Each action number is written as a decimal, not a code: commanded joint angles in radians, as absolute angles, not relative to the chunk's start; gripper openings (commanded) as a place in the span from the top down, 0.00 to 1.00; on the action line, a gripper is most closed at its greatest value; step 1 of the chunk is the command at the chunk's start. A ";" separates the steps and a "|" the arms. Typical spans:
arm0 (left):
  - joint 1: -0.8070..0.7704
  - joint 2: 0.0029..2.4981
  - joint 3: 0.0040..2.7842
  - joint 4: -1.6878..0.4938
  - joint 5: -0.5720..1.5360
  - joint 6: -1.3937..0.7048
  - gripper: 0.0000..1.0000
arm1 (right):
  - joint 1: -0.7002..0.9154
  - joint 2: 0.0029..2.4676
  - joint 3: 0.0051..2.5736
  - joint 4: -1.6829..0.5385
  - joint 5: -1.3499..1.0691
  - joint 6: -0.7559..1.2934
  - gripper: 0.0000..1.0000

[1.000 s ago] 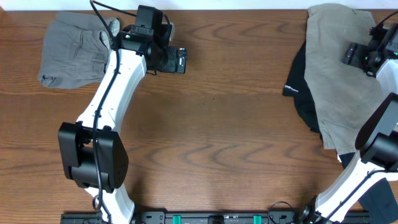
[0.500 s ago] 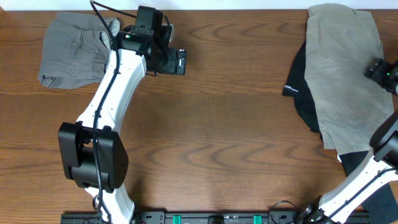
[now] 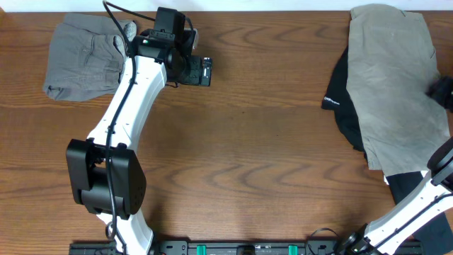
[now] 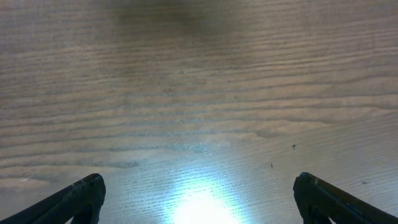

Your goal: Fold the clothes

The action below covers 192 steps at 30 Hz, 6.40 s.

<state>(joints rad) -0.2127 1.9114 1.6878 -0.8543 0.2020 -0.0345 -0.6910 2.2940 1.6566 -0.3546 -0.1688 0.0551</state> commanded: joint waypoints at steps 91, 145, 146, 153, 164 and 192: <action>0.113 1.691 1.706 -1.005 0.235 0.170 0.11 | 0.439 2.095 1.973 -1.156 -0.159 0.106 0.32; 0.038 2.156 1.706 -0.945 0.093 -0.179 0.94 | 0.364 2.094 1.657 -0.826 -0.157 0.179 0.45; 0.048 2.146 1.706 -1.004 0.093 -0.192 0.94 | 0.364 2.094 1.657 -0.813 -0.157 0.179 0.45; 0.090 2.137 1.706 -1.246 0.069 -0.188 0.94 | 0.364 2.095 1.656 -0.759 -0.150 0.178 0.43; 0.103 2.041 1.706 -1.263 0.006 -0.189 0.02 | 0.368 2.126 1.638 -0.890 -0.141 0.126 0.43; 0.101 1.747 1.706 -1.045 0.010 -0.197 0.02 | 0.364 2.242 1.322 -0.253 0.079 0.161 0.45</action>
<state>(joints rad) 0.0975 1.7523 1.7023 -1.0466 0.0219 -0.1871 0.3679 2.1155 1.3560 -0.3000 0.0242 0.1528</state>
